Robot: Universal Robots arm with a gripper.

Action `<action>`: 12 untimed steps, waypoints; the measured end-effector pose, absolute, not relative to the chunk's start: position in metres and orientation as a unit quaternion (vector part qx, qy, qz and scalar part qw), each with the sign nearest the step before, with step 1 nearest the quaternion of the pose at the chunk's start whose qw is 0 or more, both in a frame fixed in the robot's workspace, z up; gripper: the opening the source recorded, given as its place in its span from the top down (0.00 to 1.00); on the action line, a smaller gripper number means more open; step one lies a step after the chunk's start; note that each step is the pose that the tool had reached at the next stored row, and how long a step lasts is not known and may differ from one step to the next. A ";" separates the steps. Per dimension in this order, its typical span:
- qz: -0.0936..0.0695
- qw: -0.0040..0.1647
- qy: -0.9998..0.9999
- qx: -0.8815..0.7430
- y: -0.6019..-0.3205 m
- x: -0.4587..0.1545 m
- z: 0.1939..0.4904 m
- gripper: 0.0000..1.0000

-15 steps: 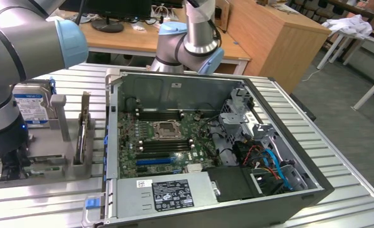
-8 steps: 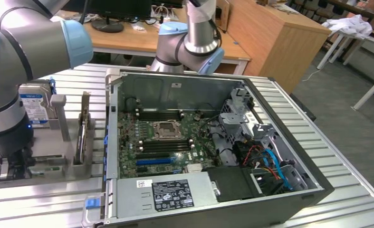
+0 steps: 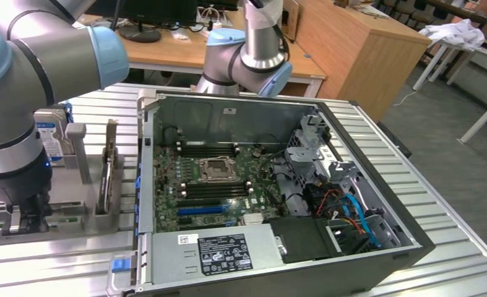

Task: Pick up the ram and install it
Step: 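Pick up the ram and move it above insertion slot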

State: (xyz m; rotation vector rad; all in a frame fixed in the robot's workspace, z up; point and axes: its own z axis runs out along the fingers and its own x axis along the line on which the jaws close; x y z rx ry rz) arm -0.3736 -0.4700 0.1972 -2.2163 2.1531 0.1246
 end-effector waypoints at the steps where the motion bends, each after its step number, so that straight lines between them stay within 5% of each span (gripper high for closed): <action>1: 0.040 0.025 0.696 -0.716 -0.470 -0.374 0.197 0.64; 12: 0.040 0.024 0.696 -0.716 -0.470 -0.374 0.201 0.64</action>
